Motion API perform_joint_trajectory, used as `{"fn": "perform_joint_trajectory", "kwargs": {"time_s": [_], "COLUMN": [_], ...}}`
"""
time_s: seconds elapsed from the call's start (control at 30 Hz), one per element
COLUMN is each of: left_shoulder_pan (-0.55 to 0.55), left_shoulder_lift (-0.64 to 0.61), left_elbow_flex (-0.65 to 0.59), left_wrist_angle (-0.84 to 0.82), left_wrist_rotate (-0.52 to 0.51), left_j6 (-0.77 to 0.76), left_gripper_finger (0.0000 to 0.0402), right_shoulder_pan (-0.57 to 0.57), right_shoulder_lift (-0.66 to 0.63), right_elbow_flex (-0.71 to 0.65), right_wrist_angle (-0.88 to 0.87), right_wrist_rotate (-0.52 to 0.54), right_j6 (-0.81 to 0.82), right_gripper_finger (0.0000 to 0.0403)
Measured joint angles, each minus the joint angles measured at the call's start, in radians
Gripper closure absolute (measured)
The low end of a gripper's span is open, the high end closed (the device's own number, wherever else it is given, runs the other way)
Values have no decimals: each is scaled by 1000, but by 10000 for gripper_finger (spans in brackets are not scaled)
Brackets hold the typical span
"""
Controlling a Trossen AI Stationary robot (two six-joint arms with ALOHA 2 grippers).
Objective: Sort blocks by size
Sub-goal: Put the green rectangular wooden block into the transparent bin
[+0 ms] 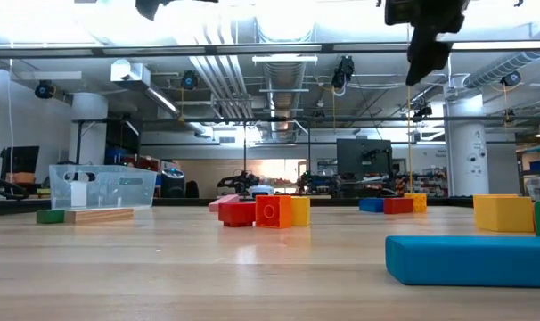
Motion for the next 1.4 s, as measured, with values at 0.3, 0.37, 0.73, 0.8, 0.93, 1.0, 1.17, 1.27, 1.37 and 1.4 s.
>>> {"fn": "perform_joint_trajectory", "kwargs": {"time_s": [0.3, 0.37, 0.73, 0.8, 0.93, 1.0, 1.17, 1.27, 1.37, 1.4], "left_shoulder_pan": [0, 0, 0, 0, 2, 2, 2, 3, 3, 3], "left_shoulder_lift": [65, 86, 159, 165, 170, 173, 181, 188, 189, 190], "left_elbow_flex": [0, 0, 0, 0, 0, 0, 0, 0, 0, 0], "left_wrist_angle": [204, 263, 354, 356, 357, 358, 361, 359, 341, 332], "left_wrist_rotate": [-148, -155, -182, -181, -181, -181, -181, -172, -153, -142], "left_j6": [31, 35, 34, 35, 41, 41, 42, 52, 79, 76], "left_gripper_finger": [91, 91, 91, 91, 91, 91, 91, 91, 91, 91], "right_shoulder_pan": [0, 0, 0, 0, 0, 0, -1, -1, -1, -1], "right_shoulder_lift": [-37, -62, -147, -143, -139, -135, -130, -130, -129, -126], "right_elbow_flex": [-45, -85, -232, -225, -198, -184, -155, -148, -147, -147], "right_wrist_angle": [-101, -102, -58, -58, -36, -17, 60, 122, 176, 189], "right_wrist_rotate": [1, 1, 1, 1, 1, 1, 1, 2, 3, 3], "right_j6": [-77, -81, -84, -84, -95, -95, -83, -83, -48, -36], "right_gripper_finger": [53, 53, 53, 53, 53, 53, 53, 53, 53, 53]}}
